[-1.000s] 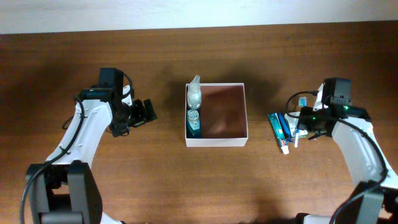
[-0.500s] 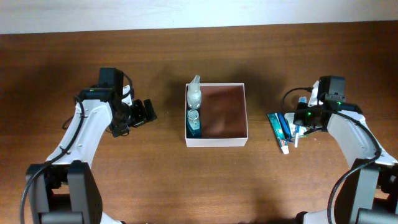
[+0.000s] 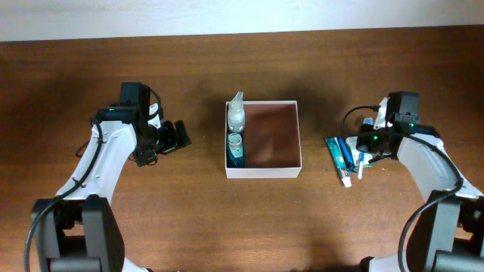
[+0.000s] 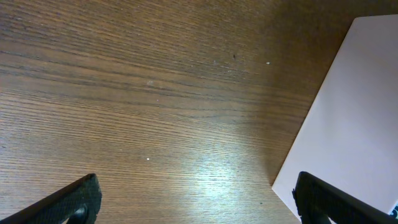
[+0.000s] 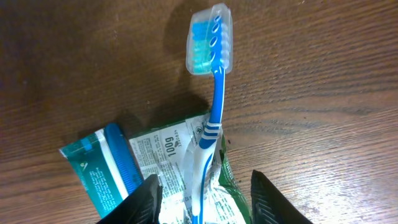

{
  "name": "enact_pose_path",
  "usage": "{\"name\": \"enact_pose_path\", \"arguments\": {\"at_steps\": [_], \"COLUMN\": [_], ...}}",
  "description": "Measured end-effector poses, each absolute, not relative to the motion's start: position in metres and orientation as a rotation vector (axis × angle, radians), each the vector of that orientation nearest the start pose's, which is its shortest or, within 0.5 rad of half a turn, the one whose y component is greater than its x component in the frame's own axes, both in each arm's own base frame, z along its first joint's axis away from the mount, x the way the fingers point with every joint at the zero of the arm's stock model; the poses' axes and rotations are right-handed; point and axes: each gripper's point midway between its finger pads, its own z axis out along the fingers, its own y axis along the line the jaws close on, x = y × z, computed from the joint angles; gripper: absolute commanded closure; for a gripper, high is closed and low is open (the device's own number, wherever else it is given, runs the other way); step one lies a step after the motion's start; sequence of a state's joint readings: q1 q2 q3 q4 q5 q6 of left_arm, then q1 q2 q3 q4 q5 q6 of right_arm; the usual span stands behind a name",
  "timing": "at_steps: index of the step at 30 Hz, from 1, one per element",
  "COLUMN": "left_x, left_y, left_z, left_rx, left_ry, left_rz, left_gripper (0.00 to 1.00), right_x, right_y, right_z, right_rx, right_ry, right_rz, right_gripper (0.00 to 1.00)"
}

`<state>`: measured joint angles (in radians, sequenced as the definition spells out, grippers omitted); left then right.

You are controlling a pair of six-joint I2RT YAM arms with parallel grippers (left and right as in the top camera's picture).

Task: Pack container
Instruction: 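Move the right gripper down over the blue toothbrush and toothpaste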

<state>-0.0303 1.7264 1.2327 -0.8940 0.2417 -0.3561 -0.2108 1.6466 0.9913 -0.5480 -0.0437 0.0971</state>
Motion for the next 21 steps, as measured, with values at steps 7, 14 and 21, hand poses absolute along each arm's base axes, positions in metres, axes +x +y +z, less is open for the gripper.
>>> {"name": "enact_pose_path", "arguments": {"at_steps": [7, 14, 21], "left_x": [0.348, 0.348, 0.347], "left_y": [-0.052, -0.052, -0.052], "left_z": [0.074, 0.074, 0.074], "left_rx": [-0.451, -0.451, -0.451], "left_ry": [2.947, 2.947, 2.948], "left_rz": [-0.408, -0.407, -0.408], "left_gripper": [0.01, 0.01, 0.00], "right_x": [0.349, 0.350, 0.350], "right_y": [-0.067, -0.066, -0.066], "right_z": [0.026, 0.024, 0.024], "right_rx": [0.420, 0.415, 0.408], "right_ry": [2.796, 2.798, 2.800], "right_rz": [0.035, 0.046, 0.043], "right_gripper": [0.68, 0.82, 0.96]}}
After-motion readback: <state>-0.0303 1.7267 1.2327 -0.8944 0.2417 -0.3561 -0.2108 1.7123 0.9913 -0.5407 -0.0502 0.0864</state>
